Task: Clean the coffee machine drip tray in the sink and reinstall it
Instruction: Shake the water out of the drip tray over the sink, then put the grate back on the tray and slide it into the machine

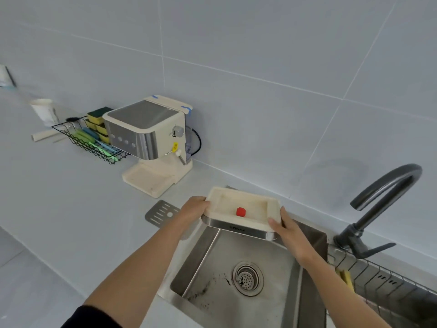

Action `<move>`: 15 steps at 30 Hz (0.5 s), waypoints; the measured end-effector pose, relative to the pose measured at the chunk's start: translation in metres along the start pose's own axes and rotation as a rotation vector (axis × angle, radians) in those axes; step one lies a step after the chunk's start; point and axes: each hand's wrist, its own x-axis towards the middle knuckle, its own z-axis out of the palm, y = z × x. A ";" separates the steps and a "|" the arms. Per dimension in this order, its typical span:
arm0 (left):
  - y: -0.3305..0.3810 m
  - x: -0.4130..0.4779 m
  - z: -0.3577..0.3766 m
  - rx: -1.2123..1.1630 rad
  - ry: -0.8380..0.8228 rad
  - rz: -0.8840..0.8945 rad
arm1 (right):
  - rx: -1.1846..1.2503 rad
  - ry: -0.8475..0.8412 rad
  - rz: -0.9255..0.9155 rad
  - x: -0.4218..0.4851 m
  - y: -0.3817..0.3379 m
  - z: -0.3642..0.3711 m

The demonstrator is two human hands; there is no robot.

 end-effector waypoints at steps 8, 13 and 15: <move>-0.050 0.029 -0.098 0.104 -0.093 0.114 | -0.064 0.143 0.009 0.020 -0.006 0.114; -0.098 0.038 -0.162 0.149 -0.166 0.100 | -0.063 0.219 0.048 0.025 0.000 0.202; -0.117 0.039 -0.181 0.176 -0.182 0.085 | -0.079 0.249 0.097 0.026 0.008 0.230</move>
